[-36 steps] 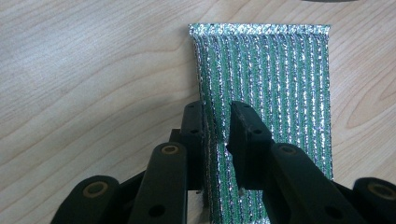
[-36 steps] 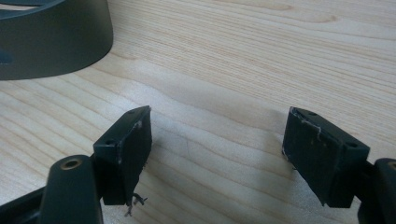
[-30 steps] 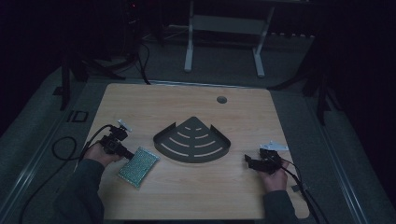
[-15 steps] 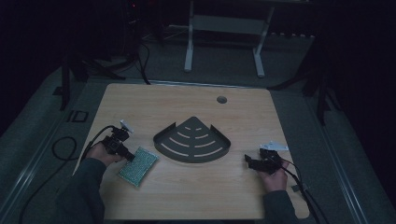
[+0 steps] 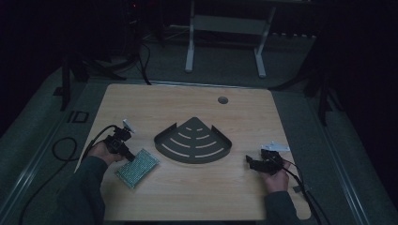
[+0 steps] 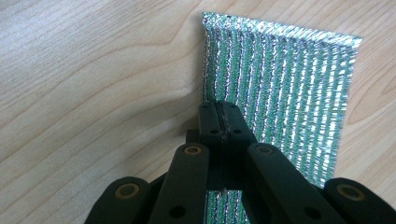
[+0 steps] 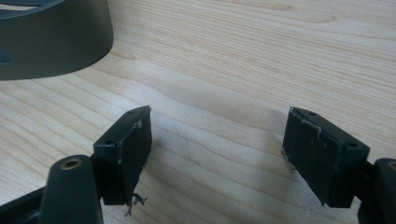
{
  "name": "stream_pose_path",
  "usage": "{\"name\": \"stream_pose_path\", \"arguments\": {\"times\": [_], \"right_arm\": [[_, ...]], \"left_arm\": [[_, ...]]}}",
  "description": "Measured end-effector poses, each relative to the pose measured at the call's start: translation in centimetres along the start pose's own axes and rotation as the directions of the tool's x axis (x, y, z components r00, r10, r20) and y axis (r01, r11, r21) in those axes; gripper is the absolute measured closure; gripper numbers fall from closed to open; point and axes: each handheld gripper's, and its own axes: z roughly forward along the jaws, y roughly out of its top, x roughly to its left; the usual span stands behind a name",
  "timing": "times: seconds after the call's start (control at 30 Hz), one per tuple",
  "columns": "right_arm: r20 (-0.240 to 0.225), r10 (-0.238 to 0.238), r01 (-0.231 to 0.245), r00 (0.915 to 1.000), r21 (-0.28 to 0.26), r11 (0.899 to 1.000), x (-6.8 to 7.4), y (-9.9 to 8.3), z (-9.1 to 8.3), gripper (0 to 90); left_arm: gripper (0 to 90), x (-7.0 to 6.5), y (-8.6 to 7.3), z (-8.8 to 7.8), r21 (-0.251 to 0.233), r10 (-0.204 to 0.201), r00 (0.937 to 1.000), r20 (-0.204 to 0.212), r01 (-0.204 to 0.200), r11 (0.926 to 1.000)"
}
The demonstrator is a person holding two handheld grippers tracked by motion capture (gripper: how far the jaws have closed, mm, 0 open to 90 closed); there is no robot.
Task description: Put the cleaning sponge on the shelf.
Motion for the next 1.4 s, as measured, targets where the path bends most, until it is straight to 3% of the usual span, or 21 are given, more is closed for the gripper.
{"name": "stream_pose_path", "arguments": {"times": [0.2,0.43,1.4], "right_arm": [[0.0,0.001,-0.001,1.0,0.0,1.0,0.0,0.0,0.0,23.4],[0.0,0.0,0.0,1.0,0.0,1.0,0.0,0.0,0.0,23.4],[0.0,0.001,-0.001,1.0,0.001,1.0,0.0,0.0,0.0,23.3]], "left_arm": [[90.0,0.0,0.0,-0.7,-0.003,0.011,0.9995,0.029,-0.011,0.9999],[90.0,-0.3,-0.1,-2.3,-0.035,0.027,0.9996,0.01,-0.027,0.999],[90.0,-1.6,1.4,-6.5,-0.066,0.071,0.996,-0.054,-0.075,0.995]]}}
